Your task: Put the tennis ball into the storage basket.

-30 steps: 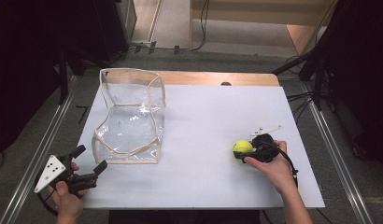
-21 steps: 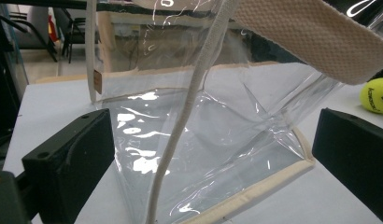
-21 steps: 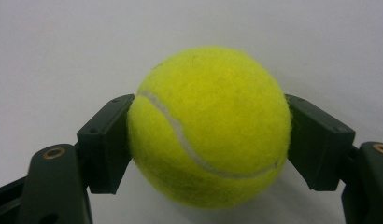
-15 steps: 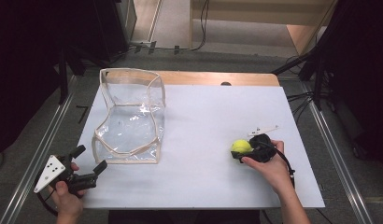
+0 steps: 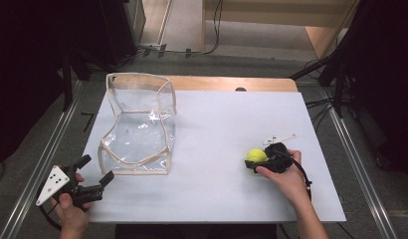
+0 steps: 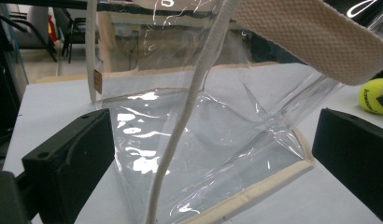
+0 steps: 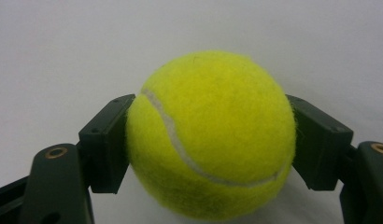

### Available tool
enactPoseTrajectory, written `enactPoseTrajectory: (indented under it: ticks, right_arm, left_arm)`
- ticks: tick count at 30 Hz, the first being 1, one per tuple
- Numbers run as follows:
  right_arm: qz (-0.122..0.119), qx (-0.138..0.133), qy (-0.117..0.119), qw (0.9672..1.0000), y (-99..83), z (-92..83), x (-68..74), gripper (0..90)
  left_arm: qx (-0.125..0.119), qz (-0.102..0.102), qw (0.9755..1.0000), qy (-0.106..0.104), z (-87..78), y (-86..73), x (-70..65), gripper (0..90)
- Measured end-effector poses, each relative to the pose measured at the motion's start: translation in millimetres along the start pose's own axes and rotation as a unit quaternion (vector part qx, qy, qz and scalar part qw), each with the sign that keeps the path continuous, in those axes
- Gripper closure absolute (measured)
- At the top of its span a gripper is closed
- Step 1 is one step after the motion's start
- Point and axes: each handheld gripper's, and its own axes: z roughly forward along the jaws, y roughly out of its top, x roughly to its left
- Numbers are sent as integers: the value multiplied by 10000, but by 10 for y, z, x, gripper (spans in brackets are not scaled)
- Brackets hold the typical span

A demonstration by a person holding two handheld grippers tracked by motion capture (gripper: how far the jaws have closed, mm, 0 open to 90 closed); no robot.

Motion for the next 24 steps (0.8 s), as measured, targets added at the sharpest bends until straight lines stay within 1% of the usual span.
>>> enactPoseTrajectory:
  ticks: [4, 5, 10, 14, 15, 20, 24]
  right_arm:
    - [-5, -23, -15, 10000, -3, -4, 6, 226]
    - [-45, -23, -80, 10000, -2, -7, 7, 226]
    - [-33, -25, -139, 9999, -4, -22, 0, 227]
    - [-37, -46, -117, 9999, 15, -46, 9, 227]
    - [-25, -59, -103, 9999, 27, -51, 18, 227]
    - [-116, -96, -58, 9999, 112, -54, 103, 227]
    - [-224, -83, -13, 9997, 174, -31, 177, 227]
  left_arm:
    - [-4, -9, 10000, 1, -1, 0, -2, 0]
    - [-5, -3, 10000, 1, -1, 0, -2, 0]
    - [0, -17, 10000, 16, -3, -2, -1, 0]
    - [6, -27, 10000, 29, -5, -3, -6, 0]
    - [4, -28, 10000, 30, -5, -3, -8, 0]
    - [11, -23, 10000, 27, -6, -4, -11, 0]
    - [7, -15, 10000, 12, -8, -4, -10, 0]
